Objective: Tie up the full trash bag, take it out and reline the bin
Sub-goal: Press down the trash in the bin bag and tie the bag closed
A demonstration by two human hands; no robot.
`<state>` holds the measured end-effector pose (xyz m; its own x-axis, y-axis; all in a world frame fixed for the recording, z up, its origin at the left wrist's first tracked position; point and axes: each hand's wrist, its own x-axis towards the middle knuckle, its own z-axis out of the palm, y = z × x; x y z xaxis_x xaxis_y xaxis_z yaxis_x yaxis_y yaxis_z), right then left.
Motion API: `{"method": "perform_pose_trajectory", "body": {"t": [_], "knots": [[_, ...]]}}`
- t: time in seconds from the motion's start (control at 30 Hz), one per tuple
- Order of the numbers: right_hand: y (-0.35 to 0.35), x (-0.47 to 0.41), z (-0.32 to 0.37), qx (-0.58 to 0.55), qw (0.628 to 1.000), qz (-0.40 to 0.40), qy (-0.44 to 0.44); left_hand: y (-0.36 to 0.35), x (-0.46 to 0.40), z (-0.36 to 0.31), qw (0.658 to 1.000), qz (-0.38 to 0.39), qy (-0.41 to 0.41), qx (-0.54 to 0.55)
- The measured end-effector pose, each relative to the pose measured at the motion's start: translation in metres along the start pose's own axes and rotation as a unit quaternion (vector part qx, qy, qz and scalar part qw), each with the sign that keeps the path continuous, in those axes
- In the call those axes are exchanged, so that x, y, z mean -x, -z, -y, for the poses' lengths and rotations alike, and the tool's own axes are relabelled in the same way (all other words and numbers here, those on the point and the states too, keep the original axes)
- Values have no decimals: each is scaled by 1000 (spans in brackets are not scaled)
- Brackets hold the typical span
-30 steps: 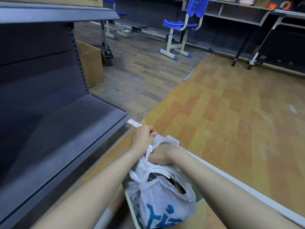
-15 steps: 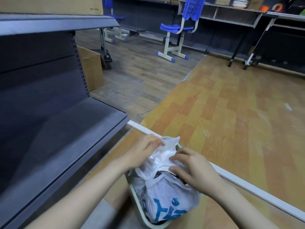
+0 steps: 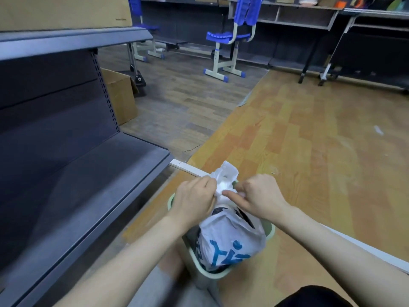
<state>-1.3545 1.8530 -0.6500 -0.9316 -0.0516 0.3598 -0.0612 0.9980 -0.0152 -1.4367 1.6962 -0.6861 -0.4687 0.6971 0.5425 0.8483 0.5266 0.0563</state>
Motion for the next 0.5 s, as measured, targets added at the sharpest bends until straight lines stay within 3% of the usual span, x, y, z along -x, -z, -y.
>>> {"method": "perform_pose_trajectory", "body": {"t": [0.1, 0.23, 0.37, 0.5], "knots": [[-13, 2, -1, -67, 997, -38, -30, -6, -12, -3, 998, 11, 31, -60], [-28, 7, -4, -85, 991, -98, -12, -9, -23, 0, 988, 80, 36, -127], [-35, 7, -11, -113, 992, -58, -21, -7, -16, 7, 974, 155, 123, -110], [-47, 32, -15, -226, 966, 3, -123, -6, -1, 5, 957, 188, 215, -54]]}}
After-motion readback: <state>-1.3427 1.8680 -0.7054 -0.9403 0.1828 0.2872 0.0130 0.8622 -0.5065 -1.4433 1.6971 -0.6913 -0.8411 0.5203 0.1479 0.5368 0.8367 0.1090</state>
